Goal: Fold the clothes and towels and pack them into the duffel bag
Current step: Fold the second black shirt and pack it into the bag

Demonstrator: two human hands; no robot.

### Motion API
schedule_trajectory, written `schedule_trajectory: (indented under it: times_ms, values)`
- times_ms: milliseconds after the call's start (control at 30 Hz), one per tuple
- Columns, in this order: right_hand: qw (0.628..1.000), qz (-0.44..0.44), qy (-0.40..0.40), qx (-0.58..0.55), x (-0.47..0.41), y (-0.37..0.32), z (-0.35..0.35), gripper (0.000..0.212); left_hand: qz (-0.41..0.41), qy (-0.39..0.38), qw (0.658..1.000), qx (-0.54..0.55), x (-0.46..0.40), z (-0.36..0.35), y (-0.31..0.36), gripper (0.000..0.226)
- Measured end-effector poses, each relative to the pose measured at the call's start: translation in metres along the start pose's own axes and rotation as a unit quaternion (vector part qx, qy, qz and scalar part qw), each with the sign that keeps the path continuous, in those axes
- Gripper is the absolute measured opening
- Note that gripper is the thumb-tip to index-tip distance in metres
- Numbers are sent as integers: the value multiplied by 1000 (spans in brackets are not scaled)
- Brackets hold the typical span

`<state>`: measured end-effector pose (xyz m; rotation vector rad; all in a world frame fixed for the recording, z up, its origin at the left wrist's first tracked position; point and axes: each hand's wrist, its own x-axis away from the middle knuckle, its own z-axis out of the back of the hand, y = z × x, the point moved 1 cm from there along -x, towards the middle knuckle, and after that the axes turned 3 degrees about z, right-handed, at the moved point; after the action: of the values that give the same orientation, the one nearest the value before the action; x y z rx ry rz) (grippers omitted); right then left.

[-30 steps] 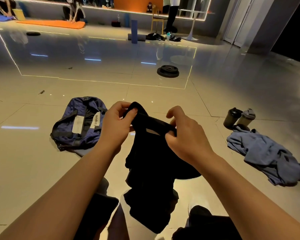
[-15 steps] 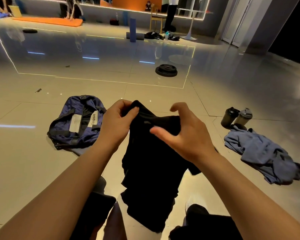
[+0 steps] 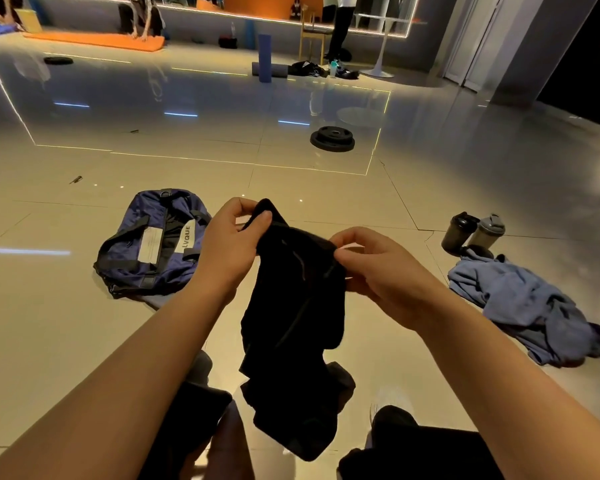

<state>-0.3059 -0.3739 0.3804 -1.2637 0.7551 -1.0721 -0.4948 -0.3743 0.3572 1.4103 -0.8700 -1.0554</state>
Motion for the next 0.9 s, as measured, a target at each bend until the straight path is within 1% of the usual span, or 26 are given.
schedule_trajectory:
  times_ms: [33, 67, 133, 200, 233, 267, 300, 333, 367, 400, 433, 533, 567, 600, 667, 700, 733, 833, 900]
  values:
    - [1000, -11, -4, -25, 2, 0, -1, 14, 4, -1, 1000, 8, 0, -2, 0, 7]
    - [1000, -8, 11, -4, 2, 1, -2, 15, 8, -5, 1000, 16, 1, -3, 0, 6]
    - [997, 13, 43, 61, 3, -2, -5, 23, 15, -21, 999, 25, 2, -7, 1, 7]
    - [993, 31, 34, 105, 5, -7, -8, 31, 16, -36, 999, 31, 4, -13, 2, 8]
    - [984, 53, 33, 167, 6, -6, -9, 34, 14, -39, 999, 31, 4, -15, 3, 8]
    - [962, 87, 51, 255, 6, -2, -9, 34, 11, -39, 999, 29, 4, -17, 3, 8]
    - [924, 135, 94, 345, 5, 2, -8, 28, 9, -37, 999, 28, 4, -17, 3, 8]
    - [877, 187, 144, 418, 5, 4, -7, 21, 10, -36, 999, 27, 3, -17, 2, 8]
    - [836, 229, 186, 462, 4, 6, -5, 20, 14, -32, 999, 27, 2, -17, 2, 8]
    - [815, 255, 202, 480, 4, 8, -3, 20, 18, -27, 999, 26, 1, -16, 2, 8]
    - [816, 262, 196, 477, 3, 9, -1, 20, 21, -21, 999, 26, 1, -15, 2, 8]
    - [862, 259, 123, 419, 3, 11, -3, 7, 17, -14, 1000, 21, 2, -14, 2, 6]
    - [876, 253, 99, 400, 4, 10, -9, 7, 12, -17, 1000, 21, 3, -14, 2, 6]
    - [890, 238, 82, 380, 4, 10, -15, 10, 4, -22, 1000, 21, 5, -14, 3, 5]
    - [917, 187, 62, 347, 3, 8, -26, 25, -13, -35, 999, 21, 9, -15, 5, 4]
    - [928, 160, 56, 332, 2, 8, -29, 31, -21, -41, 999, 23, 11, -15, 6, 5]
    - [938, 136, 54, 314, -1, 9, -31, 31, -27, -48, 998, 26, 13, -15, 7, 6]
    - [962, 99, 74, 244, -9, 6, -26, 16, -27, -57, 997, 39, 16, -13, 9, 7]
    - [968, 100, 76, 218, -12, 4, -22, 16, -21, -49, 997, 48, 15, -9, 11, 7]
